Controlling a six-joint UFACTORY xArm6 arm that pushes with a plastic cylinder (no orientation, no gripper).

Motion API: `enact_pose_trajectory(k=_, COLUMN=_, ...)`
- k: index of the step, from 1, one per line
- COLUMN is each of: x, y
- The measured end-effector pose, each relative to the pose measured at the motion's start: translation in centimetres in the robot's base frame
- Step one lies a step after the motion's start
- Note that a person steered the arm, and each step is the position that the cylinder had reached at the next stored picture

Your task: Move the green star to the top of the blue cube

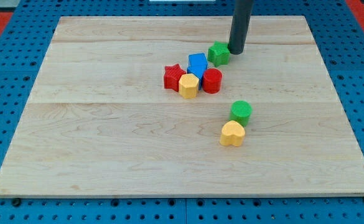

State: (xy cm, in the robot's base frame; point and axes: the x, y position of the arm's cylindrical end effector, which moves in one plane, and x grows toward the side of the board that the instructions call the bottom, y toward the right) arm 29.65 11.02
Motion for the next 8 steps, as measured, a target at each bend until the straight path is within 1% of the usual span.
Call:
enact_pose_trajectory(k=2, x=-2.9, y=0.6)
enact_pose_trajectory(k=3, x=-3.0, y=1.8)
enact_pose_trajectory(k=5, x=-3.8, y=2.1)
enact_pose_trajectory(k=6, x=-3.7, y=-1.5)
enact_pose_trajectory(k=7, x=-1.3, y=-1.8)
enact_pose_trajectory(k=8, x=1.7, y=2.3)
